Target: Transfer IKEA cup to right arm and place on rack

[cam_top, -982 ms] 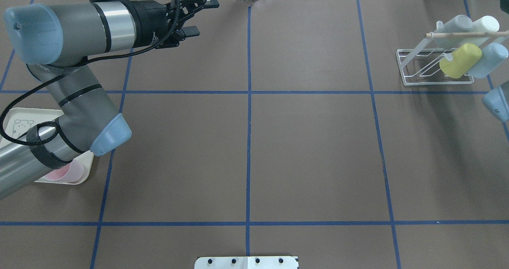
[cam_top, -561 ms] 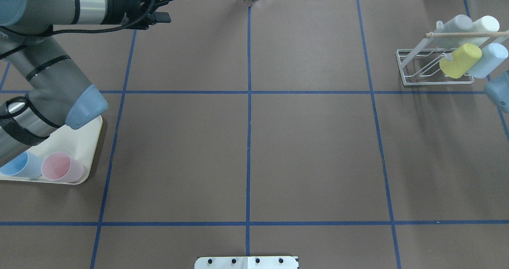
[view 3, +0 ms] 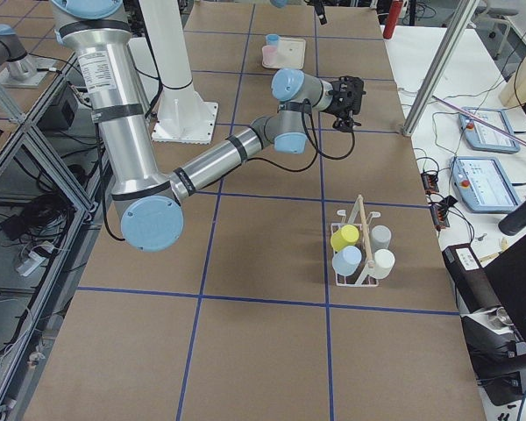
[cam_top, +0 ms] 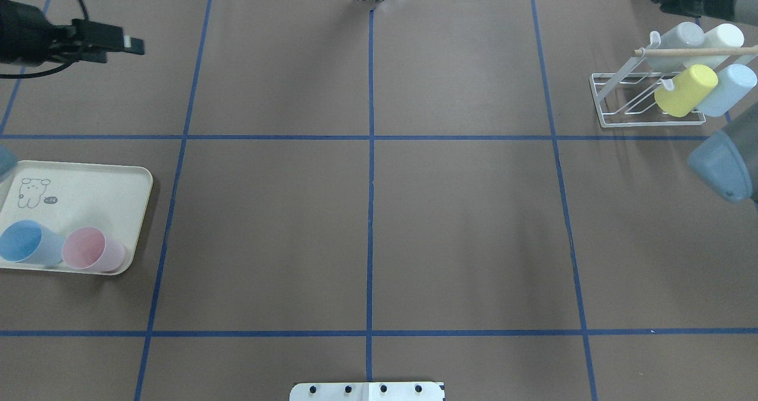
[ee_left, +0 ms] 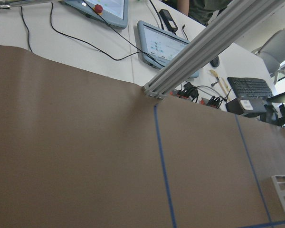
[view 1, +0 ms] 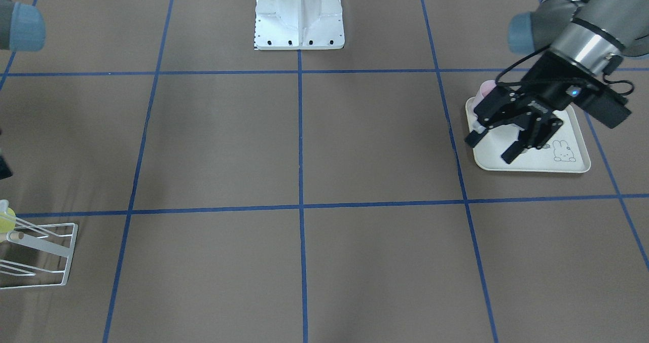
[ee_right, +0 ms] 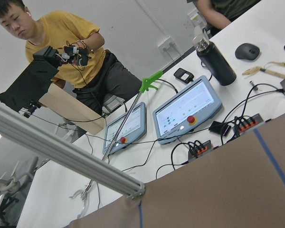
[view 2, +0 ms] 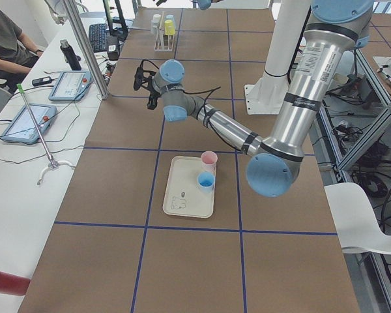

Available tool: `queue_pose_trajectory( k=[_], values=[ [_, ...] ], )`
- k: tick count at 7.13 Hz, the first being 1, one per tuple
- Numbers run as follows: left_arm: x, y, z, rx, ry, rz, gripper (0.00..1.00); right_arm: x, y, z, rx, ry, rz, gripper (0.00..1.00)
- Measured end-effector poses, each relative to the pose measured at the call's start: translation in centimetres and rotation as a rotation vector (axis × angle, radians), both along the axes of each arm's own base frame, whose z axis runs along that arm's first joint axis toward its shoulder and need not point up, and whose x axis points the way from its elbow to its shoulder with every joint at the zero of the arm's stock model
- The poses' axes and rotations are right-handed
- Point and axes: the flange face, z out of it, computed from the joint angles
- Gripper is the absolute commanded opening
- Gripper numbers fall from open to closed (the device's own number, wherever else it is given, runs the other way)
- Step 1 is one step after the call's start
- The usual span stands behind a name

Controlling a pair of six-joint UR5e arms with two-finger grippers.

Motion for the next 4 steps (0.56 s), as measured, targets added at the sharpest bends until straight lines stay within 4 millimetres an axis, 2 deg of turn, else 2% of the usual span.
queue_pose_trajectory(
  k=[1,2,4],
  values=[
    [-2.6,2.1,4.3,0.031,-0.082,0.025,1.00,-1.8,1.3,-1.0,-0.003,-0.037,-0.038,1.00],
    [-4.2,4.2,7.9,0.037,-0.140,0.053,1.00,-3.4,2.1,-1.4,-0.008,-0.059,-0.057,1.00],
    [-5.7,8.0,13.8,0.002,-0.223,0.106,1.00,-5.3,2.9,-1.7,-0.007,-0.074,-0.063,1.00]
  ],
)
